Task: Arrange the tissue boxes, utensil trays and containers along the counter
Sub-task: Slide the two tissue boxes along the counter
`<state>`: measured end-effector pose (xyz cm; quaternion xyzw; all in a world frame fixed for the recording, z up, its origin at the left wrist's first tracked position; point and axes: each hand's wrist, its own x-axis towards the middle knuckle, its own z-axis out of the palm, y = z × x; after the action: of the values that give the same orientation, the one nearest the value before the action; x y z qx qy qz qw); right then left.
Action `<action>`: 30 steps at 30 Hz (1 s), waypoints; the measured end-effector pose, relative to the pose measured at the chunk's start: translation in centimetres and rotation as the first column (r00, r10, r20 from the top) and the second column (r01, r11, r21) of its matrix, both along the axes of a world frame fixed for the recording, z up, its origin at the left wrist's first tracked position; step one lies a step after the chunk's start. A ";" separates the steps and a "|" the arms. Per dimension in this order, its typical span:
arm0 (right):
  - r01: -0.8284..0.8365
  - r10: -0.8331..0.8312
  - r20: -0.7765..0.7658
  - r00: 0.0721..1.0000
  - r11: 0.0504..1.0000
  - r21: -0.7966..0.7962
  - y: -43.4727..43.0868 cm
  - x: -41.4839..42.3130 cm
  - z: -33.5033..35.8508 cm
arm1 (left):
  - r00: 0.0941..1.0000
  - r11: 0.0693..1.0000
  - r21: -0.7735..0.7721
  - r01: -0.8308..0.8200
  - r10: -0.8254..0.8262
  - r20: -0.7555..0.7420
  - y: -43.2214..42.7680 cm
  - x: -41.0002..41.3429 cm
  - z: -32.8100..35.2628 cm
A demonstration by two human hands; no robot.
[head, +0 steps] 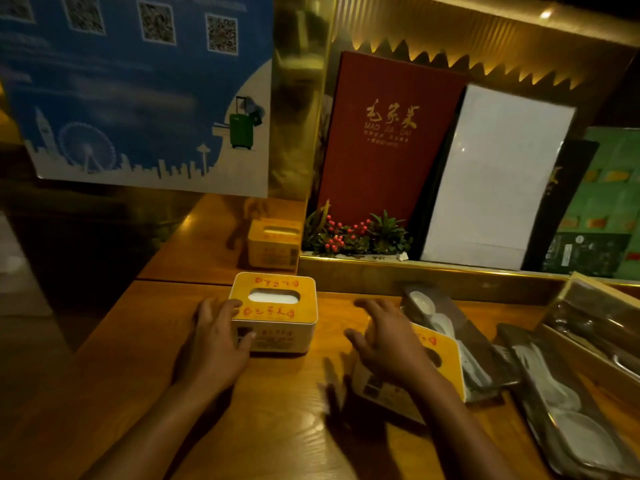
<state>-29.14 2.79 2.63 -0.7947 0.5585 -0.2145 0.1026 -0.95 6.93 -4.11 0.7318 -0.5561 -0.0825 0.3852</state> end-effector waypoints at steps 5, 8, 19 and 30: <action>0.380 -0.382 -0.047 0.923 0.924 -0.041 4.9 -10.2 -1.2 | 0.977 0.952 -0.220 0.214 -0.212 0.035 1.7 -8.7 2.2; 0.315 -0.305 -0.089 0.948 0.935 0.162 5.8 -12.8 -3.6 | 0.913 0.913 -0.041 0.405 -0.407 -0.041 2.2 -15.1 2.2; -0.110 0.108 0.029 0.994 0.989 0.094 0.1 -13.8 -4.6 | 0.991 0.993 0.010 0.114 -0.114 0.072 2.8 -21.1 -0.8; 0.106 -0.076 -0.339 0.938 0.992 0.070 -1.6 -22.1 -5.4 | 0.998 0.998 0.046 0.033 -0.036 0.055 1.0 -20.2 -0.7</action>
<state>-51.23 1.24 -2.82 -0.7876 0.6129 -0.0559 0.0307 -21.14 7.94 -4.79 0.7327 -0.5772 -0.0812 0.3513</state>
